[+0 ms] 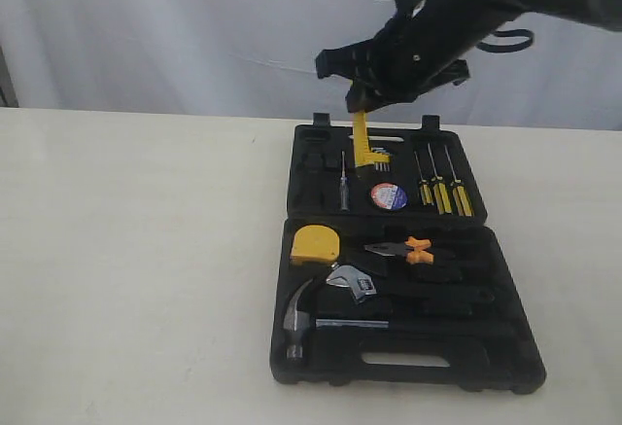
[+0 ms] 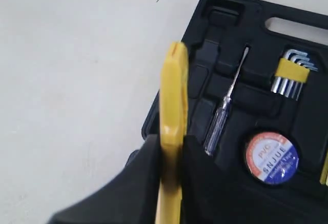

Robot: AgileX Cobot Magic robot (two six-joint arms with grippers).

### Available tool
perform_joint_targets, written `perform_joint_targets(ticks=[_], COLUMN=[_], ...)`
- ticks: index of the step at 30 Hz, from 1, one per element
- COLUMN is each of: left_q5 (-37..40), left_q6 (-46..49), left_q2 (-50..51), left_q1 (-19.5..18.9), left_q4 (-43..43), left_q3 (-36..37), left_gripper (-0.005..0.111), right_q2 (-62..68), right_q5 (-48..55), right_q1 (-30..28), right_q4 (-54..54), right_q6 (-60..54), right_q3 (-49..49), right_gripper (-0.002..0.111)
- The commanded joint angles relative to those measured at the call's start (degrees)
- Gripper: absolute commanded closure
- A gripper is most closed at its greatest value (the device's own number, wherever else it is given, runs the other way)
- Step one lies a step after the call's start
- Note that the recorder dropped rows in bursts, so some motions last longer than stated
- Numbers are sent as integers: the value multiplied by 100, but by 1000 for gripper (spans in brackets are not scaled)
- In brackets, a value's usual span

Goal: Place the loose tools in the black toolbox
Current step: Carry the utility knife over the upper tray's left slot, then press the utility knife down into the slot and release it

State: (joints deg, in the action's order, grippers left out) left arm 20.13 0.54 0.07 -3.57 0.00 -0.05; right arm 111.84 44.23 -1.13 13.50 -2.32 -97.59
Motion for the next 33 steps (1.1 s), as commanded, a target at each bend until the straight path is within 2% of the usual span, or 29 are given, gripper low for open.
perform_joint_targets(ticks=[1,10,22,33], left_q5=[-51,-51,-51,-51], left_q6=[-12,-12,-12,-12], left_q2=[-7,-7,-7,-7], left_q1=[25,25,25,25], left_q4=[0,0,0,0], left_q3=[5,5,5,5], left_gripper=[107,107,107,107], right_q2=[663,1563,2285,2502], right_q5=[-13,-382,-1105,-1436], right_q1=[209,260,193,57], right_q4=[-600,-609,1227,1508], right_q6=[642,871,-766,-1160], right_q3=[-621,-1327,-1361,-1361], right_gripper=[109,109,109,109])
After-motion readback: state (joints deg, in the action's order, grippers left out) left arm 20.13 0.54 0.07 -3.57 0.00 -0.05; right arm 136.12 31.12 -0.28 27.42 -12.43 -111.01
